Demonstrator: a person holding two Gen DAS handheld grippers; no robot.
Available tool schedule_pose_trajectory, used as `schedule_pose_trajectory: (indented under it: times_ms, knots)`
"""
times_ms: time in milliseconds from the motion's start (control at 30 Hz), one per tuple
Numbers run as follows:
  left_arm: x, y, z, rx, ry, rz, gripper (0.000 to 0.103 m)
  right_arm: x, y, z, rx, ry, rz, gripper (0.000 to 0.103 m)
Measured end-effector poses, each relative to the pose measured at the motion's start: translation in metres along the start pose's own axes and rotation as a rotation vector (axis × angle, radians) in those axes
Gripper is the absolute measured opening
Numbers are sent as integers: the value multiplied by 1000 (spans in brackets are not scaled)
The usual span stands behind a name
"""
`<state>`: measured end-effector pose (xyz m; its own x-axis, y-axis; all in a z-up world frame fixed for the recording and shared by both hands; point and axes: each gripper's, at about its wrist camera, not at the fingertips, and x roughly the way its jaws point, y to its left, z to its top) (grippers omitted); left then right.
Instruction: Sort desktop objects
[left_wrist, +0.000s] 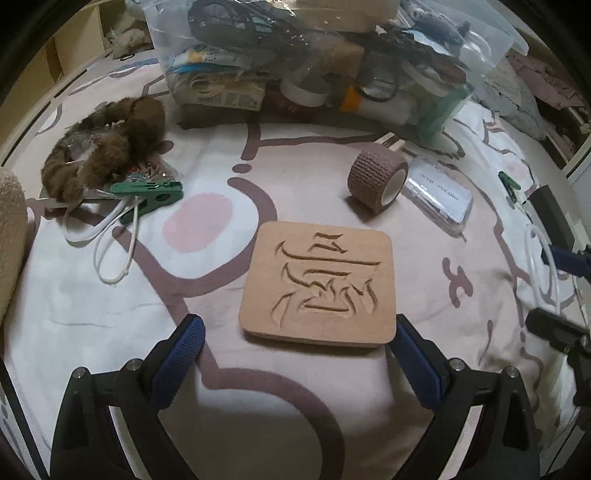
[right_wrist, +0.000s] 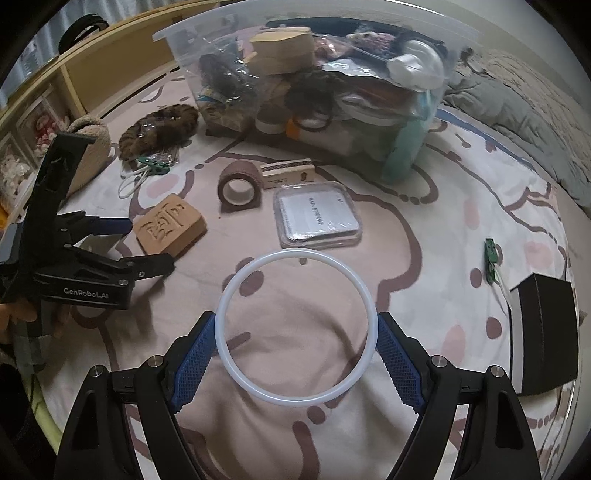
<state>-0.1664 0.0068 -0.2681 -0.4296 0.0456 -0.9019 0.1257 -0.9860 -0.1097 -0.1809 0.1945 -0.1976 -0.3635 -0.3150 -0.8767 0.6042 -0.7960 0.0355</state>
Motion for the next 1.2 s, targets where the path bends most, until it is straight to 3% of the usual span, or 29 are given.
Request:
schedule_pose_trajectory:
  times_ms: [333,467,567,800,1200]
  knots:
    - [13,-11,20,-83,-8,-1,100,2,8,0,-25,3,11,85]
    - [16,-23,21,-13,-2,50,95,4,3,0,-13,3,0,85]
    - [12,-31,18,52,-20,68,77,3,-1,1,1,-5,-8,85]
    - [5,-28,17,64,-22,28,76,0,-2,4,14,-17,-24,85]
    - [-31,-27,22,111,-106,10,76,-14,13,14,-14,-56,-39,85]
